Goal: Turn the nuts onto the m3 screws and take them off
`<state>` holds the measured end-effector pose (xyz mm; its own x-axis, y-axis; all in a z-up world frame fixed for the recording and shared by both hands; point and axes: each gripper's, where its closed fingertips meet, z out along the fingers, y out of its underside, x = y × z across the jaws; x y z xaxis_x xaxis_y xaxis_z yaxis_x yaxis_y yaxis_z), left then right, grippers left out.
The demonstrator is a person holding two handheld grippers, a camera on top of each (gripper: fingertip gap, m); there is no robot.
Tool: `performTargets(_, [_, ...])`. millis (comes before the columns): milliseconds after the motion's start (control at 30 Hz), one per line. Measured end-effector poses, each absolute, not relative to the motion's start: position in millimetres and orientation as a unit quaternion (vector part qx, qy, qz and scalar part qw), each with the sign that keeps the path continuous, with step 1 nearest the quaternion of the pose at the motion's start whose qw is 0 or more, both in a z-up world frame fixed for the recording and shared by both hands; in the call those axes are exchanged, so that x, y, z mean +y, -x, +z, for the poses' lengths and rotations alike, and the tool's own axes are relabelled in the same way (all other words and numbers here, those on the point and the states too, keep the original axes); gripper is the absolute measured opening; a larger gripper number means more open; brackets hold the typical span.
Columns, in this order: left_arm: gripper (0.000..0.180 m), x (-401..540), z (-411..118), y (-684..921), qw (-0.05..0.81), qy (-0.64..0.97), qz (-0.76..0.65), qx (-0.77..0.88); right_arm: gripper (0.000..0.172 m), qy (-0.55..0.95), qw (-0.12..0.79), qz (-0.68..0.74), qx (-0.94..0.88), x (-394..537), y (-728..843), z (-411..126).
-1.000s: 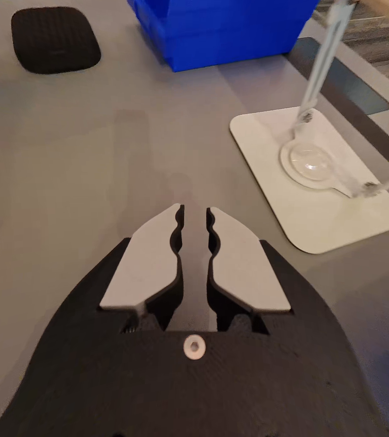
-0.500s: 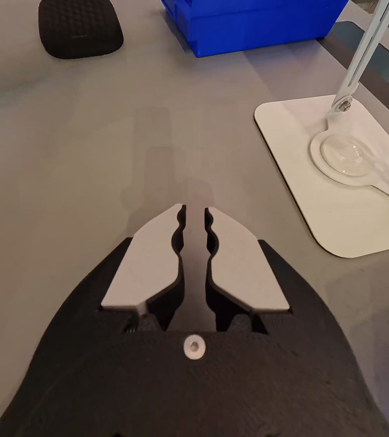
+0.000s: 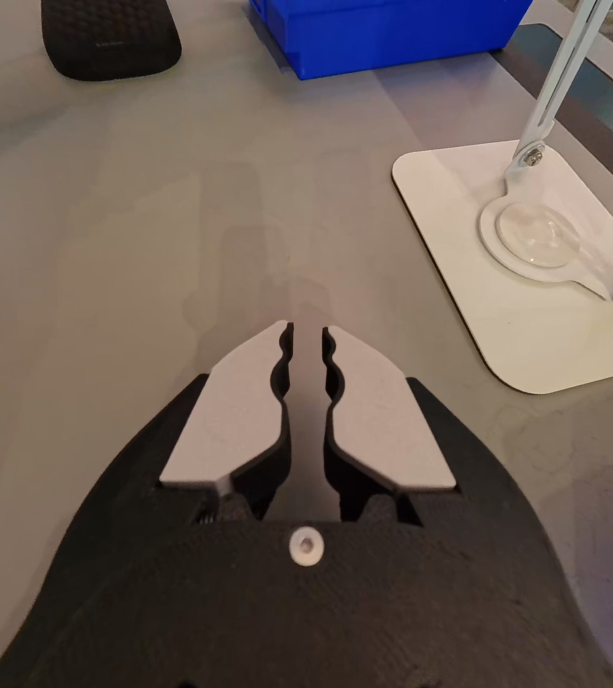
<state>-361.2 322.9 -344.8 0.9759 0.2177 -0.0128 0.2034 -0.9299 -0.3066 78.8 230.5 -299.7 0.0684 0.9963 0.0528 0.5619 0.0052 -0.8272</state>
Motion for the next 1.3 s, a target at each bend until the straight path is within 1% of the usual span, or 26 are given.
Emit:
performTargets(33, [0.004,323,-345,361,0.153,0.983,0.027,-0.102,0.015,0.638,0.358,0.303,-0.611,231,-79,-300])
performTargets(200, [0.003,323,-342,362,0.174,0.98,0.045,-0.084,0.017,0.639,0.36,0.304,-0.608,233,-80,-300])
performTargets(267, [0.003,325,-329,360,0.215,0.972,0.039,-0.086,0.018,0.64,0.363,0.304,-0.605,236,-81,-300])
performTargets(367, [0.003,323,-293,348,0.293,0.953,0.018,-0.075,0.019,0.642,0.367,0.312,-0.597,238,-83,-297])
performTargets(500, [0.002,301,-225,303,0.419,0.907,-0.038,-0.038,0.02,0.634,0.374,0.348,-0.581,237,-79,-286])
performTargets(567, [0.002,282,-184,261,0.499,0.862,-0.086,0.004,0.022,0.628,0.387,0.383,-0.555,237,-77,-269])
performTargets(700, [0.002,247,-153,159,0.579,0.792,-0.181,0.061,0.028,0.593,0.4,0.503,-0.485,230,-70,-211])
performTargets(733, [0.002,242,-156,138,0.581,0.788,-0.195,0.063,0.03,0.584,0.397,0.525,-0.476,229,-66,-198])
performTargets(833, [0.002,231,-148,68,0.619,0.726,-0.281,0.099,0.037,0.562,0.405,0.544,-0.473,226,-50,-168])
performTargets(867, [0.002,229,-145,50,0.635,0.705,-0.292,0.116,0.04,0.557,0.406,0.548,-0.474,225,-45,-161])
performTargets(933, [0.002,230,-150,18,0.639,0.691,-0.307,0.139,0.045,0.549,0.415,0.554,-0.468,225,-37,-150])
performTargets(1033, [0.002,231,-158,-20,0.627,0.682,-0.336,0.173,0.058,0.551,0.422,0.56,-0.452,232,-29,-144])
performTargets(1100, [0.002,223,-155,-43,0.638,0.651,-0.35,0.217,0.062,0.55,0.417,0.578,-0.435,236,-27,-142])
performTargets(1300, [0.002,214,-147,-73,0.646,0.617,-0.369,0.257,0.066,0.537,0.408,0.608,-0.42,237,-30,-140])
